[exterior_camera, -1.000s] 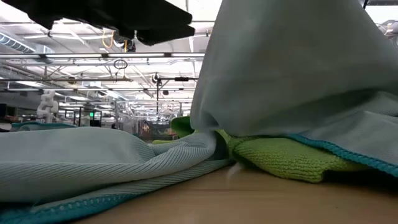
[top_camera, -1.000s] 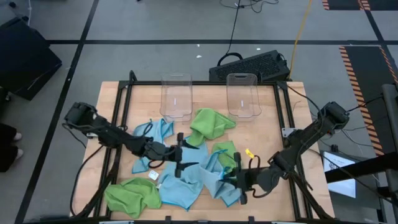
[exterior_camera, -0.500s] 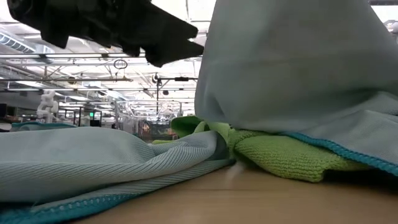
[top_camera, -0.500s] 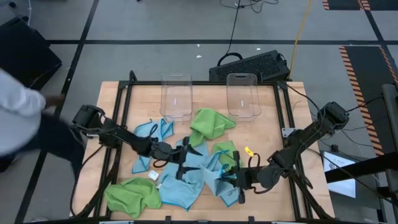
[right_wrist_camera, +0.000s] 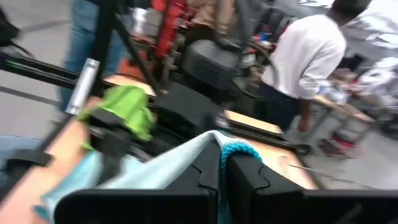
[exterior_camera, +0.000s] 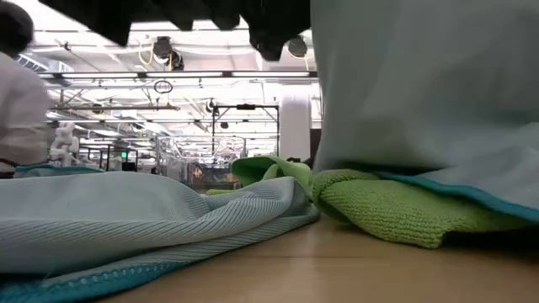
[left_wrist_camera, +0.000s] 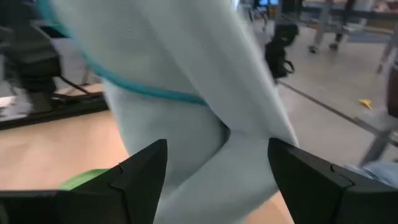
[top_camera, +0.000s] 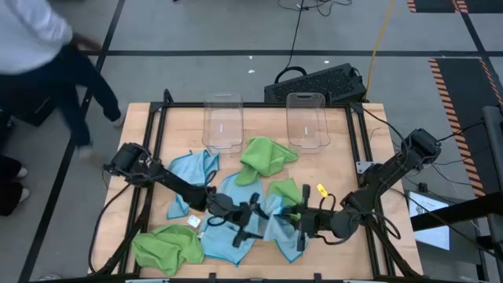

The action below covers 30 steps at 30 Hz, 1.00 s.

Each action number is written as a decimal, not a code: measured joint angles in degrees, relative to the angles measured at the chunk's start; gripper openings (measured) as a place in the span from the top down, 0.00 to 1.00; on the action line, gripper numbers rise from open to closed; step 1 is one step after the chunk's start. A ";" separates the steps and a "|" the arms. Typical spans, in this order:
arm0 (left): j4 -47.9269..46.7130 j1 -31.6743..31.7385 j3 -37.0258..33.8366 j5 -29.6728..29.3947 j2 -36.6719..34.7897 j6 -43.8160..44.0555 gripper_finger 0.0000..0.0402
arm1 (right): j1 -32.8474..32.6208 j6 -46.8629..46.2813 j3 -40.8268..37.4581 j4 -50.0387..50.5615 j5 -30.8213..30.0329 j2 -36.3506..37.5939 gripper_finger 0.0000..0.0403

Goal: Fold microfiber towels
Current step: Fold the right blue microfiber towel

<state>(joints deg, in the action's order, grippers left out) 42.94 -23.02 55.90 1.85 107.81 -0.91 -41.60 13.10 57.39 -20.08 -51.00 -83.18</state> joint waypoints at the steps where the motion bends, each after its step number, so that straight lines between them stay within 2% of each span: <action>1: -1.84 -0.54 1.16 0.02 0.00 -0.12 0.30 | -0.81 0.62 0.00 0.32 -2.46 0.19 0.98; 9: -18.20 -4.46 7.23 0.26 -0.31 -1.44 0.30 | -10.29 1.57 0.02 3.18 -23.88 3.25 0.98; 12: -24.73 -5.20 8.03 -0.07 -0.37 -4.33 0.30 | -13.97 1.56 0.02 3.39 -28.48 3.96 0.98; 18: -31.69 -4.73 8.26 -5.24 -0.37 -6.18 0.30 | -17.05 1.56 0.02 3.64 -28.73 4.01 0.98; 22: -36.53 -3.42 8.27 -8.96 -0.37 -4.05 0.30 | -17.07 1.58 0.02 3.65 -28.75 4.02 0.98; 30: -52.29 -3.18 8.28 -7.95 -0.49 4.95 0.30 | -17.01 1.55 0.02 3.65 -28.75 4.00 0.98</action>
<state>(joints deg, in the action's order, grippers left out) -9.35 -26.20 64.18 -6.10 107.32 4.04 -58.61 14.66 57.41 -16.43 -79.75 -79.17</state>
